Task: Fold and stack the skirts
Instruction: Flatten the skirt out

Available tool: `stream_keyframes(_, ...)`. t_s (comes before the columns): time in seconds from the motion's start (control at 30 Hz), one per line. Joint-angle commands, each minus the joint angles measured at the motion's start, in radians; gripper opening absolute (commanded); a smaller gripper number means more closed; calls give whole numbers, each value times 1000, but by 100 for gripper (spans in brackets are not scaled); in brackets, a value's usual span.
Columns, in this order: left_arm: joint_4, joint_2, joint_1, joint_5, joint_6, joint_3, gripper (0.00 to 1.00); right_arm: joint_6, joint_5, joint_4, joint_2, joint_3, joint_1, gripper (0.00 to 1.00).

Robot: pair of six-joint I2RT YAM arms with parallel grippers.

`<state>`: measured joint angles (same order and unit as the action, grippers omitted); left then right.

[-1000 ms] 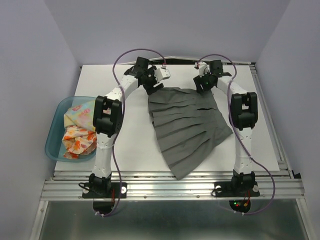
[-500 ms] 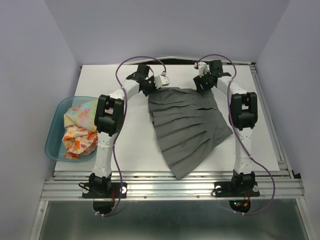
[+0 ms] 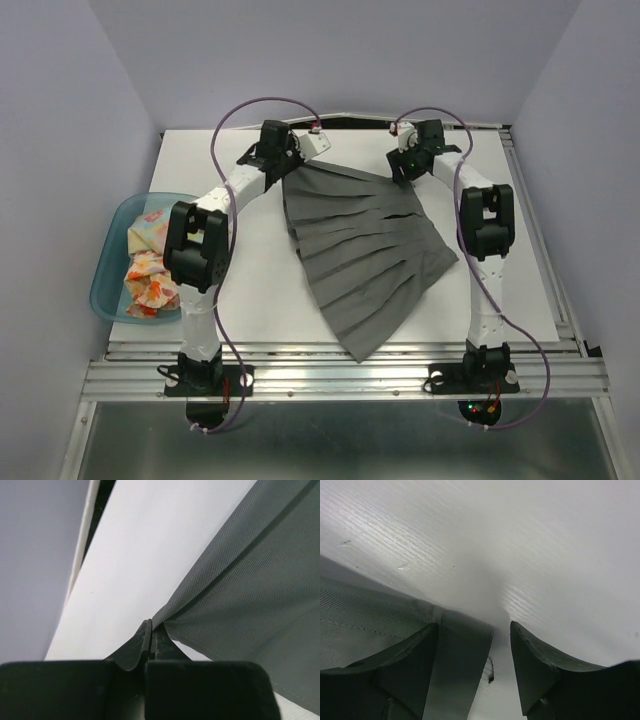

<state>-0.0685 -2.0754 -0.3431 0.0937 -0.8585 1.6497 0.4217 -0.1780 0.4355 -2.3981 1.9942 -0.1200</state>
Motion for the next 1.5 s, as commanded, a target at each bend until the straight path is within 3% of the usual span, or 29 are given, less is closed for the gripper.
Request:
stream_keyframes(0.0,18,130,-2,-49,-42,-42,3,-15,72,15,-22,-8,19,64)
stream_keyframes(0.03,-5,111,-14,-60,-53,-42,20,-23,69,26,-30,27,19,64)
stream_keyframes(0.1,-31,86,-33,-83,-21,-28,44,-43,67,61,-64,99,19,64)
stream_keyframes(0.23,-86,78,-11,-81,137,68,56,-58,106,103,-128,220,19,64)
stream_keyframes(0.33,-172,116,-7,-37,264,105,57,-66,165,134,-176,279,19,66)
stream_keyframes(0.37,-212,135,-7,60,291,95,56,-96,173,134,-170,278,31,68)
stream_keyframes(0.47,-243,224,-45,257,358,-20,53,-171,61,132,-89,246,74,76)
stream_keyframes(0.57,-254,253,-153,277,365,-131,48,-175,-23,138,23,180,95,82)
stream_keyframes(0.7,-249,201,-240,331,432,-205,42,-120,-101,176,178,34,105,84)
stream_keyframes(0.83,-254,118,-263,377,495,-194,38,-54,-101,192,316,-212,105,80)
stream_keyframes(0.93,-289,40,-255,312,497,-137,35,18,-92,200,408,-372,105,77)
stream_keyframes(1.1,-365,-112,-192,232,490,7,34,100,-159,252,533,-500,129,72)
stream_keyframes(1.33,-508,-307,-62,101,438,440,34,317,-296,330,706,-625,129,66)
stream_keyframes(1.47,-565,-270,-54,132,392,497,51,374,-379,310,792,-701,129,61)
